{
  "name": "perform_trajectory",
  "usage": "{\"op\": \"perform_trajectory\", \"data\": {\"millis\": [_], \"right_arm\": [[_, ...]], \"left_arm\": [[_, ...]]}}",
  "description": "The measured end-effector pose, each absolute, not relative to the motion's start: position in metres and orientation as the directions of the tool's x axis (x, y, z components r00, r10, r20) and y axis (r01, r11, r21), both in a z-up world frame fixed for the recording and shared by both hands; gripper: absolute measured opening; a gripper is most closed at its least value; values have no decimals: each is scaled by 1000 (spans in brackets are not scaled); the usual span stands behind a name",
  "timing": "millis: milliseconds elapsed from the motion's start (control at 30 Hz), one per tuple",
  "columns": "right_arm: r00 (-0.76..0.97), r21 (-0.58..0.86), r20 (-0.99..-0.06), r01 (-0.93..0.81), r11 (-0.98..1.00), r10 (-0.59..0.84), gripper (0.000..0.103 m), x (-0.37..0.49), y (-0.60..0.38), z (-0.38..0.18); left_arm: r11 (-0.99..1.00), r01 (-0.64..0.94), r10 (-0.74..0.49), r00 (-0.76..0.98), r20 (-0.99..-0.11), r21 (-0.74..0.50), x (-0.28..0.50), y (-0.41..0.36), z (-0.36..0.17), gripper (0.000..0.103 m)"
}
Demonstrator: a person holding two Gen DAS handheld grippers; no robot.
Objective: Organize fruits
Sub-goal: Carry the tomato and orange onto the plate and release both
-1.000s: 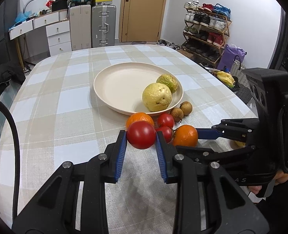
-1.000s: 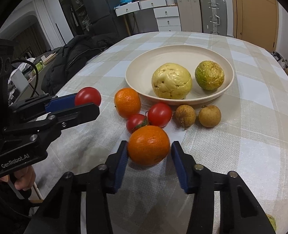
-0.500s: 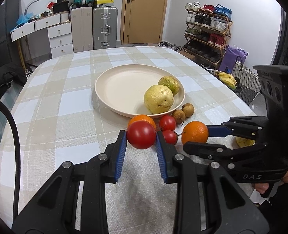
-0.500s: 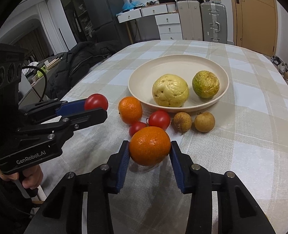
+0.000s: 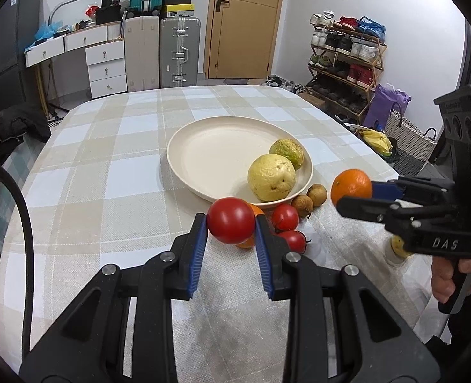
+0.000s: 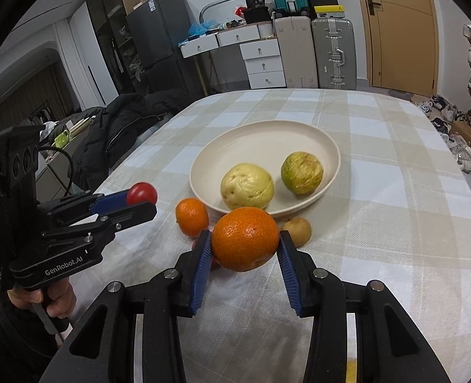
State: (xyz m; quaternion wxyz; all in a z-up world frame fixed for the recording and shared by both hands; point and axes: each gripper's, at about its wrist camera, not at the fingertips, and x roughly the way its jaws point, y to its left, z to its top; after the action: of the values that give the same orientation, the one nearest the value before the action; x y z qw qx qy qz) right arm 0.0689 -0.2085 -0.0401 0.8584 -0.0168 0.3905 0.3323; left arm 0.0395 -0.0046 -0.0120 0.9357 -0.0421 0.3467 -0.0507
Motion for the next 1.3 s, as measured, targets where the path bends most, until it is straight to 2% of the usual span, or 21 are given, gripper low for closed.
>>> {"op": "perform_trajectory", "data": {"millis": [467, 833, 1300], "right_arm": [[490, 258, -665, -559, 788, 564, 42, 100, -216, -20], [453, 298, -697, -523, 799, 556, 42, 142, -200, -30], [421, 299, -737, -499, 813, 529, 42, 160, -189, -43]], "left_arm": [[995, 48, -94, 776, -624, -90, 61, 1, -4, 27], [995, 19, -77, 769, -635, -98, 98, 8, -7, 27], [999, 13, -40, 740, -671, -45, 133, 2, -30, 27]]}}
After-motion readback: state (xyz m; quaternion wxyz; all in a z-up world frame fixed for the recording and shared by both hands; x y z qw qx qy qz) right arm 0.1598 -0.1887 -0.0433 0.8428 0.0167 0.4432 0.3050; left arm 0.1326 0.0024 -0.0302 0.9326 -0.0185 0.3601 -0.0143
